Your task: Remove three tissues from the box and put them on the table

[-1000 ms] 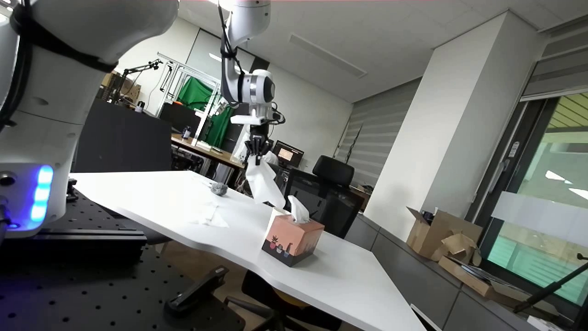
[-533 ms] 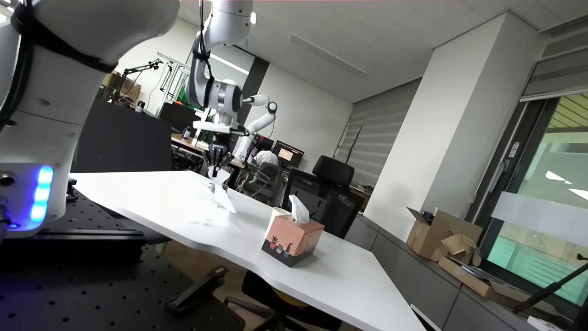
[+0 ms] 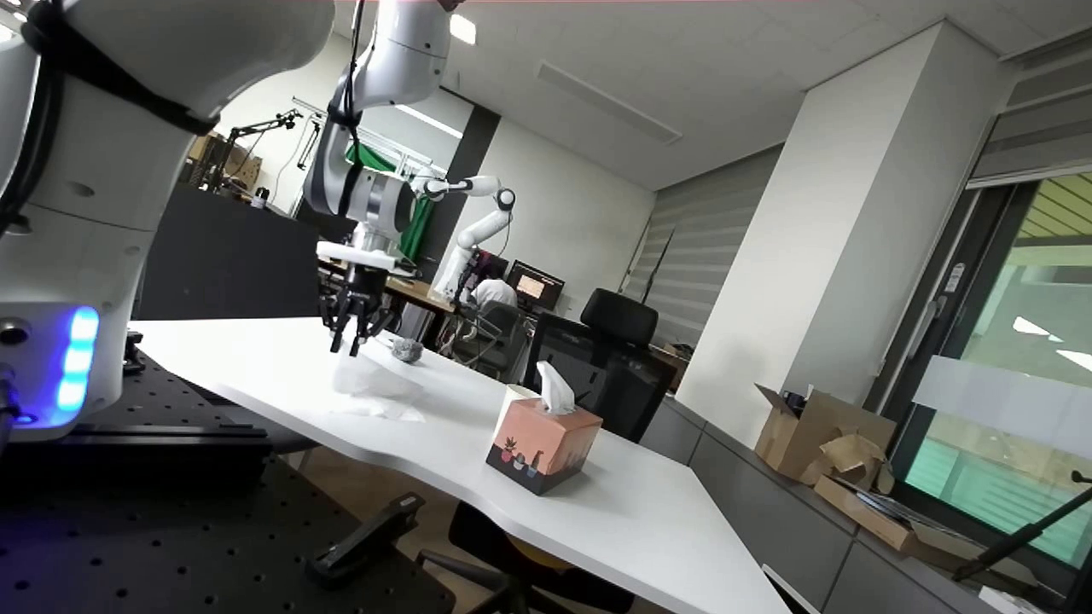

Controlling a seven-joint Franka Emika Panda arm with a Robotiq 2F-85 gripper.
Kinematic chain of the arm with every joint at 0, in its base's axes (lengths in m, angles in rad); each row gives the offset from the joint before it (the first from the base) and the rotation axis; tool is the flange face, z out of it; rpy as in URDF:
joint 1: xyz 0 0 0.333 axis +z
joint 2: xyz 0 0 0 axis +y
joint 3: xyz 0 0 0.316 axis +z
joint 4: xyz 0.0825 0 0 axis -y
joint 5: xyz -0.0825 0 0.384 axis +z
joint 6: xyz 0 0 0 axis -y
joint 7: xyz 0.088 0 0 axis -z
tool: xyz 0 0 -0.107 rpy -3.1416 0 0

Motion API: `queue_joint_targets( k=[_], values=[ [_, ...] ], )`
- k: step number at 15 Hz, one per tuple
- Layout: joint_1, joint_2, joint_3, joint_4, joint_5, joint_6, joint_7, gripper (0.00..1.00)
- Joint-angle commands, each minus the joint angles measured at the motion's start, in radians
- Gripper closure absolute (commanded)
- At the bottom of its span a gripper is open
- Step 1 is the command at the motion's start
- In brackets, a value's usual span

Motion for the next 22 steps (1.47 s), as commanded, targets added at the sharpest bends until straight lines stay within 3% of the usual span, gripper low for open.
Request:
queue_joint_targets(
  k=[1,5,7,10,11,17,22],
  values=[
    [-0.003,-0.004,0.009,-0.011,0.006,-0.037,-0.047,0.32],
    [-0.020,-0.010,0.005,-0.003,0.011,-0.063,-0.079,0.06],
    [-0.039,-0.023,-0.010,0.002,0.013,-0.083,-0.084,0.00],
    [-0.100,-0.065,-0.047,0.008,0.040,-0.123,-0.088,0.00],
    [-0.063,-0.019,-0.030,0.010,0.013,-0.085,-0.068,0.00],
    [-0.124,-0.064,-0.069,0.006,0.004,-0.056,-0.071,0.00],
    [-0.113,-0.033,-0.173,0.040,-0.156,0.061,-0.051,0.00]
  ],
)
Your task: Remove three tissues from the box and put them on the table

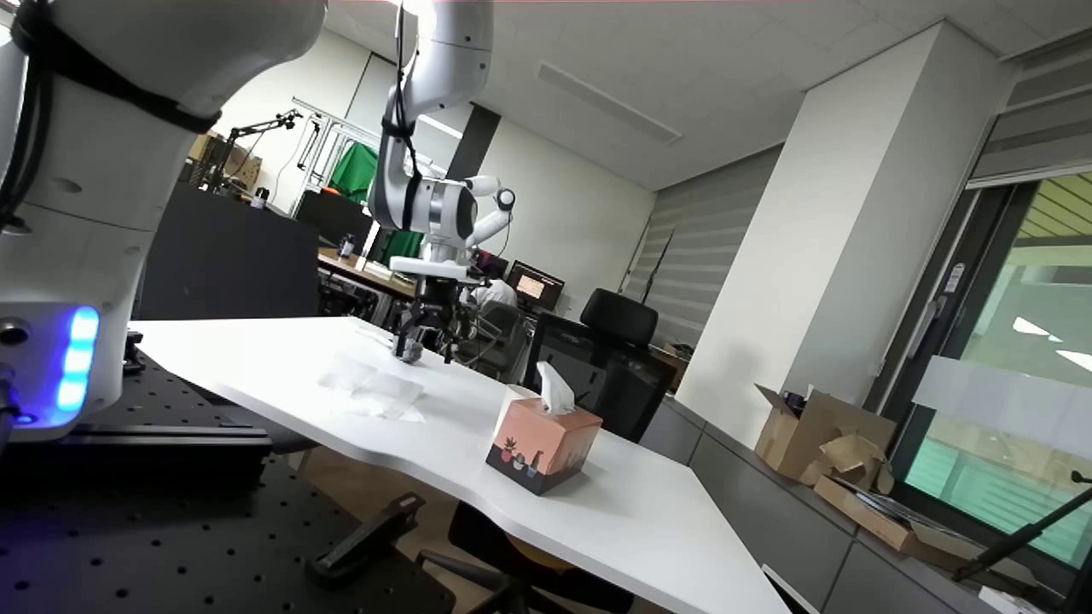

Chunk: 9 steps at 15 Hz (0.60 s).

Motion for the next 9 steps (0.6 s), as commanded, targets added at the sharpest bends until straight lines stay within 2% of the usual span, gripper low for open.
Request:
queue_joint_targets(
  k=[1,4,9],
  values=[
    [0.000,0.026,-0.067,0.041,-0.109,0.057,0.033,0.00],
    [0.003,0.074,-0.126,0.117,-0.186,0.080,0.045,0.00],
    [0.011,0.144,-0.193,0.250,-0.264,0.097,0.137,0.00]
  ],
)
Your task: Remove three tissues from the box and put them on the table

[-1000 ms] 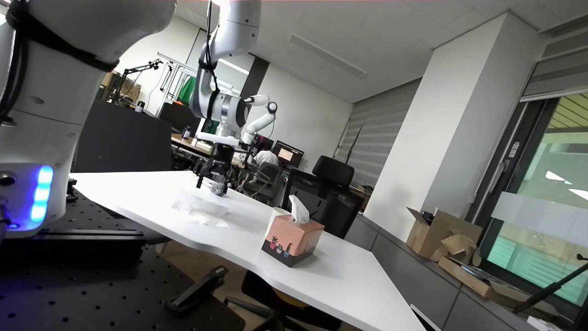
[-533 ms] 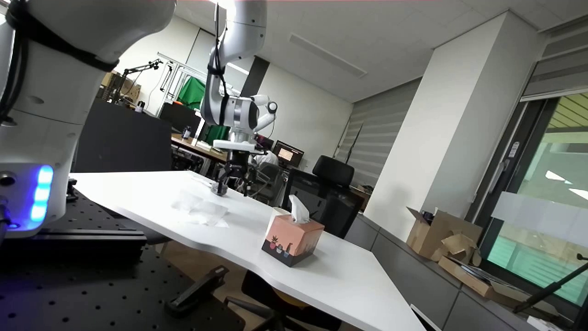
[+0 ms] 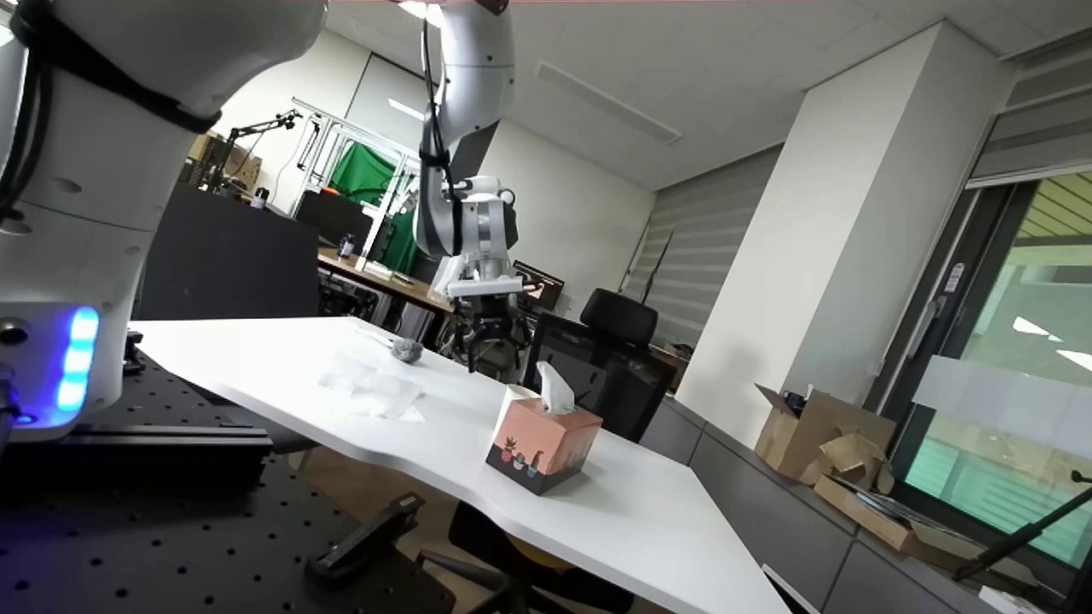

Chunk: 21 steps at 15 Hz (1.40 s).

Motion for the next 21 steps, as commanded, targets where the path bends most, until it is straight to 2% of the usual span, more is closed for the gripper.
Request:
queue_joint_targets(
  k=[1,8,12,17,18,19,21],
  values=[
    [0.016,0.055,-0.046,0.105,-0.073,0.006,0.114,0.00],
    [0.037,0.072,-0.102,0.169,-0.231,0.010,0.303,0.00],
    [0.025,0.064,-0.099,0.173,-0.294,-0.011,0.375,0.00],
    [-0.006,0.063,-0.084,0.170,-0.315,-0.031,0.415,0.00],
    [-0.012,0.066,-0.082,0.173,-0.319,-0.035,0.422,0.25],
    [-0.018,0.067,-0.080,0.175,-0.319,-0.041,0.425,0.26],
    [-0.030,0.067,-0.074,0.177,-0.312,-0.049,0.428,0.40]
  ],
)
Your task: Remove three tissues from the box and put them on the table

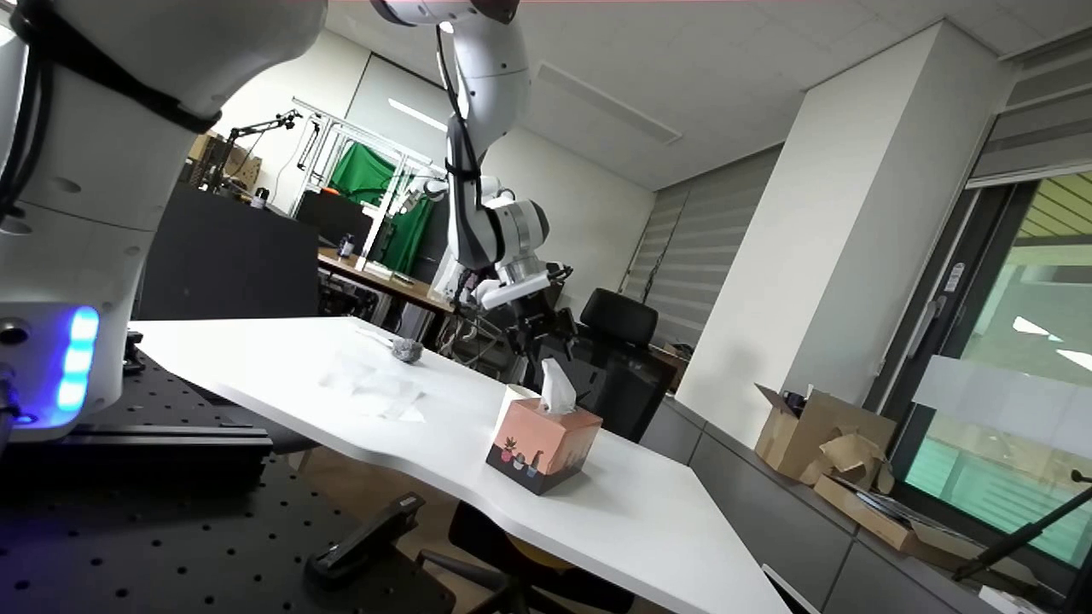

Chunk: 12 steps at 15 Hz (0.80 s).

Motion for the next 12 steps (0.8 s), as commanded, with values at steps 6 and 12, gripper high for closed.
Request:
queue_joint_targets(
  k=[6,12],
  values=[
    [-0.042,0.010,0.034,0.029,-0.009,-0.049,0.057,0.83],
    [-0.051,-0.007,0.084,0.038,0.050,-0.096,0.036,1.00]
  ],
)
